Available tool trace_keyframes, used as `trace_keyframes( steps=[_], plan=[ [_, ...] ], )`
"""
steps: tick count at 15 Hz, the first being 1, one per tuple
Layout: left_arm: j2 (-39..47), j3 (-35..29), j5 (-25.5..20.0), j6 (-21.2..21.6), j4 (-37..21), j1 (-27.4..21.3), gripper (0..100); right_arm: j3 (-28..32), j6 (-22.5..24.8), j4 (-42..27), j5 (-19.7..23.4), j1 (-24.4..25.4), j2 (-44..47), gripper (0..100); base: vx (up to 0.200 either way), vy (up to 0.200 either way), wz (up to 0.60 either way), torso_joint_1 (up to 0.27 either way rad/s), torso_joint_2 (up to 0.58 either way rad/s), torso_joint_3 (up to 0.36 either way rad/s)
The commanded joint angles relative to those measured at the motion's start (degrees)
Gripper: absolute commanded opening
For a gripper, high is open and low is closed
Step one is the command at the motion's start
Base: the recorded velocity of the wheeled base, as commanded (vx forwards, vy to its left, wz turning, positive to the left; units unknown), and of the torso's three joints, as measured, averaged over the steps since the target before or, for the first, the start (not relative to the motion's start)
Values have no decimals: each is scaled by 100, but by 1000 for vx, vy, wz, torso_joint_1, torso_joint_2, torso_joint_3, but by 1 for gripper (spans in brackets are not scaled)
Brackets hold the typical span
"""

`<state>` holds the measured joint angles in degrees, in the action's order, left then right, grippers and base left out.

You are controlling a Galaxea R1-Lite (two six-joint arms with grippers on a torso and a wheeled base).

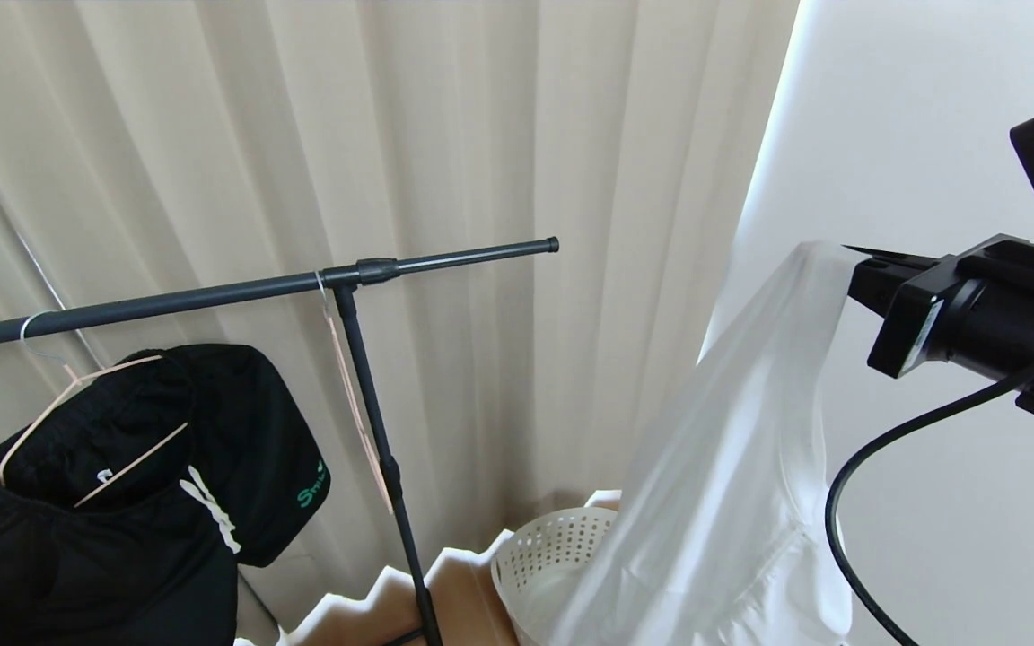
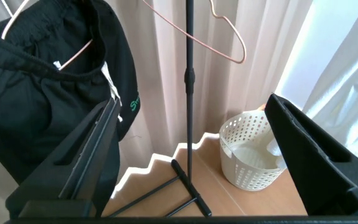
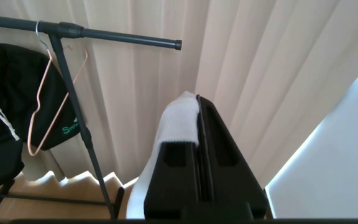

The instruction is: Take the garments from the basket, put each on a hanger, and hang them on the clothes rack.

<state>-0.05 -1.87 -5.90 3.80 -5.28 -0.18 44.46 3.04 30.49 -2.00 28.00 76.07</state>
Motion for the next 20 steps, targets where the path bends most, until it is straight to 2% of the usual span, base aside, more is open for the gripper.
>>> trace_keyframes(
  steps=[1, 6, 12, 14, 20],
  plan=[
    [5, 2, 1, -2, 1, 1, 100, 1, 4, 1, -2, 4, 13, 0, 0, 0, 0, 144, -349, -183],
    [5, 2, 10, -2, 1, 1, 100, -43, 162, 10, -2, -146, 163, 0, 0, 0, 0, 47, -114, -52],
    [5, 2, 10, 6, 9, 1, 100, -51, 162, 10, -2, -146, 136, 0, 0, 0, 600, 7, 2, 2],
    [5, 2, 10, 6, 1, 1, 100, -51, 162, 10, -2, -146, 136, 0, 0, 0, 0, 0, 0, 0],
    [5, 2, 1, 6, 1, 9, 100, -51, 162, 10, -2, -146, 127, 0, -200, 0, 0, 0, 3, 5]
  ],
)
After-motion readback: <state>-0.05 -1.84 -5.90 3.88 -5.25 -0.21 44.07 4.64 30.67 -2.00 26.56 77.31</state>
